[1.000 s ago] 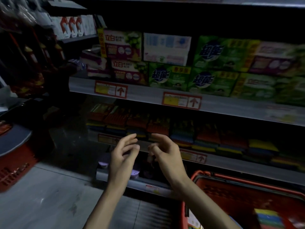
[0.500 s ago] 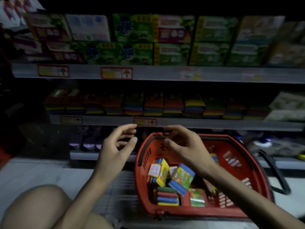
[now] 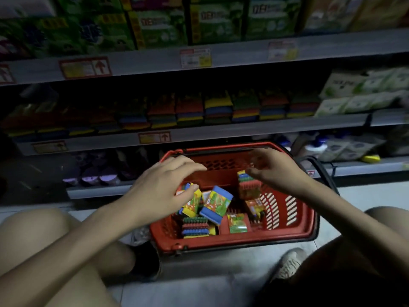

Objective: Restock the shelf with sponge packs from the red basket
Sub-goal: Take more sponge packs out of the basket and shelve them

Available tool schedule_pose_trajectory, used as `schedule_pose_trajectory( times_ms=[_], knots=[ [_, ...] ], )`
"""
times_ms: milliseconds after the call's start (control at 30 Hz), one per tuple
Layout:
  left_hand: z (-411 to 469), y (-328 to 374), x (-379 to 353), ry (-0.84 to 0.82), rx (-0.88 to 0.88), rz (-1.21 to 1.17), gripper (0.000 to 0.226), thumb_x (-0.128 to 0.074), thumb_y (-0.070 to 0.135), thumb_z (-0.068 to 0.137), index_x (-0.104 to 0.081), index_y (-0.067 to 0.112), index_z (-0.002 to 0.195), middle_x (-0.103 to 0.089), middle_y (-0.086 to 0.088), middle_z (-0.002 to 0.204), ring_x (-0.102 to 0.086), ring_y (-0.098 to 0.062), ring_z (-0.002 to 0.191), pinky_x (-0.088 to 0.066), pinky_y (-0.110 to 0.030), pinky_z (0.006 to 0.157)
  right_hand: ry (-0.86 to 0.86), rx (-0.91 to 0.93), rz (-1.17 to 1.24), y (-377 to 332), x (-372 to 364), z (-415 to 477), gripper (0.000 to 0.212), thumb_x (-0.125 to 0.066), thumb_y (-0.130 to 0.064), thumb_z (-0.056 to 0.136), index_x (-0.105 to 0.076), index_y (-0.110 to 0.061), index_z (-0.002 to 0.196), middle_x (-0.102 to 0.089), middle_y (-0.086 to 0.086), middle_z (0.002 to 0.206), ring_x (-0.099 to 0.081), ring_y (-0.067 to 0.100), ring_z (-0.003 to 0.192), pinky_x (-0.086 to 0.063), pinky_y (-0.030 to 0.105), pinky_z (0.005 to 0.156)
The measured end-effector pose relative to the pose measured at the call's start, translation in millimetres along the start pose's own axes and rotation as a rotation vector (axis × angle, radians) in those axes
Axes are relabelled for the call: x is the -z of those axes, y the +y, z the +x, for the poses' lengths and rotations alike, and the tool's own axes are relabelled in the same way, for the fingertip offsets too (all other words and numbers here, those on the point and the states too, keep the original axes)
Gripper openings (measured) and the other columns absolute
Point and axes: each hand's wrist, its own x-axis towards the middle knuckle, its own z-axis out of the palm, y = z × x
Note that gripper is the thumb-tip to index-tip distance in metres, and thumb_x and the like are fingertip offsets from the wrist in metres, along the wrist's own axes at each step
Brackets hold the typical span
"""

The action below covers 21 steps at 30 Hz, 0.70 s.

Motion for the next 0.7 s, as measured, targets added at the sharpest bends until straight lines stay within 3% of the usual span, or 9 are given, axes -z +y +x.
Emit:
schedule_pose_trajectory(
  times_ms=[67,167,300,500,700],
  knots=[
    [10,-5,-18,-0.083,-0.007,0.048,0.049,-0.043,0.051,0.095,-0.053,0.037,0.14,-0.054,0.018,0.131,-0.054,-0.011,0.12,-0.048,-0.038,0.098,-0.099,-0.049,-0.142,14,-6,10,0.053,-0.076,-0.028,0.089,-0.061,-0.016,0.138,-0.067,0.009,0.132,-0.062,0.025,0.122,-0.045,0.027,0.089],
    [28,-10,-50,-0.18,-0.006,0.106,0.051,-0.042,0.052,0.097,-0.048,0.035,0.145,-0.053,0.014,0.134,-0.052,-0.015,0.123,-0.045,-0.038,0.1,-0.202,-0.056,-0.422,30,-21,20,0.066,-0.072,-0.028,0.089,-0.048,-0.018,0.149,-0.055,0.01,0.143,-0.053,0.032,0.131,-0.047,0.036,0.099],
    [52,-14,-102,-0.343,0.002,0.259,0.055,-0.049,0.05,0.101,-0.038,0.032,0.152,-0.049,0.006,0.139,-0.051,-0.021,0.126,-0.042,-0.04,0.101,-0.309,-0.045,-0.746,60,-46,27,0.048,-0.061,-0.018,0.093,-0.052,-0.02,0.14,-0.054,0.009,0.131,-0.056,0.033,0.122,-0.052,0.042,0.094],
    [78,-19,-173,-0.496,0.042,0.408,0.062,-0.055,0.052,0.096,-0.04,0.021,0.147,-0.05,-0.008,0.134,-0.052,-0.031,0.122,-0.046,-0.046,0.098,-0.413,-0.11,-0.635,91,-64,40,0.051,-0.058,-0.012,0.094,-0.05,-0.02,0.143,-0.053,0.011,0.132,-0.061,0.033,0.119,-0.053,0.044,0.086],
    [97,-20,-227,-0.496,0.257,0.385,0.083,-0.062,0.058,0.091,-0.026,0.018,0.155,-0.049,-0.011,0.139,-0.055,-0.034,0.122,-0.05,-0.044,0.087,-0.435,-0.134,-0.612,105,-72,45,0.06,-0.061,-0.016,0.095,-0.042,-0.021,0.151,-0.045,0.013,0.142,-0.049,0.034,0.133,-0.051,0.045,0.096]
  ],
)
